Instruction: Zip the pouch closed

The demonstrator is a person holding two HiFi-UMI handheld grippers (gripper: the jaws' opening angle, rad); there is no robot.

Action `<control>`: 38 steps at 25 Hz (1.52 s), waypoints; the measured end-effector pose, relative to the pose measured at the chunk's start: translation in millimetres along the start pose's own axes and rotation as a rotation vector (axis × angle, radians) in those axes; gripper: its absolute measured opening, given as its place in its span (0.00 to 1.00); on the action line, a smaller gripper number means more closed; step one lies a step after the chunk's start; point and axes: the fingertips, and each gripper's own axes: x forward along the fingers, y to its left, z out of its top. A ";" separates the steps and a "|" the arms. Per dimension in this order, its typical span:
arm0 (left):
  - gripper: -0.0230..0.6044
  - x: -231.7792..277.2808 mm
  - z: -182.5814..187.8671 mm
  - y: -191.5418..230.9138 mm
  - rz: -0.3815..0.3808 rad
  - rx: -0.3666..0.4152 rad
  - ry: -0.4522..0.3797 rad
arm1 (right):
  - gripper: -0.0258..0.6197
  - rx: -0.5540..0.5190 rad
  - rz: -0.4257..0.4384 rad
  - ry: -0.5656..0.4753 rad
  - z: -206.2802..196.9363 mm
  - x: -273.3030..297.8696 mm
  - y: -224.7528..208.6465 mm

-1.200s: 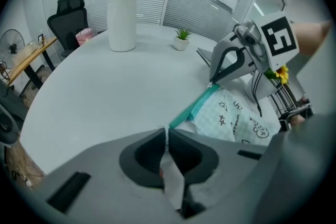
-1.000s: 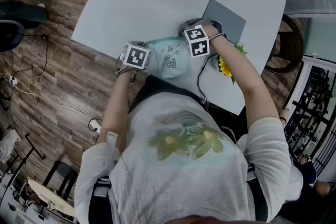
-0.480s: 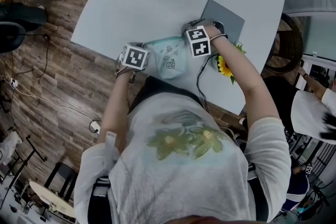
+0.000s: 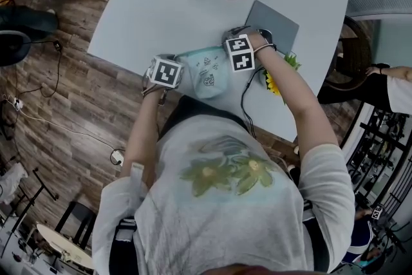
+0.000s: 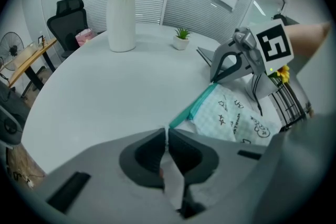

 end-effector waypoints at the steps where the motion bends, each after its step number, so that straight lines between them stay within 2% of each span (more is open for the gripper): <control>1: 0.08 -0.8 0.2 1.4 0.007 0.003 0.001 | 0.07 -0.001 -0.004 0.001 0.4 0.0 0.2; 5: 0.08 -2.6 0.5 4.6 0.026 0.008 0.000 | 0.07 0.028 -0.020 0.016 1.9 1.9 -0.4; 9: 0.08 -4.3 2.6 8.3 0.051 0.011 -0.017 | 0.07 0.118 -0.026 0.027 -0.2 3.1 -2.4; 14: 0.11 -4.2 -1.1 -5.0 -0.089 -0.091 -0.062 | 0.07 0.206 -0.053 -0.013 4.1 -4.4 -4.2; 18: 0.16 -20.0 12.5 7.1 -0.056 -0.154 -0.170 | 0.07 0.277 -0.126 -0.120 21.6 -25.0 -13.9; 22: 0.16 -39.9 29.5 13.2 -0.031 -0.197 -0.280 | 0.07 0.385 -0.253 -0.266 44.0 -57.1 -34.5; 30: 0.16 -92.1 78.7 1.9 0.037 -0.165 -0.496 | 0.07 0.672 -0.466 -0.569 76.1 -121.5 -59.9; 38: 0.15 -131.3 81.6 -31.4 0.037 -0.138 -0.637 | 0.07 1.059 -0.645 -0.798 75.6 -174.6 -41.9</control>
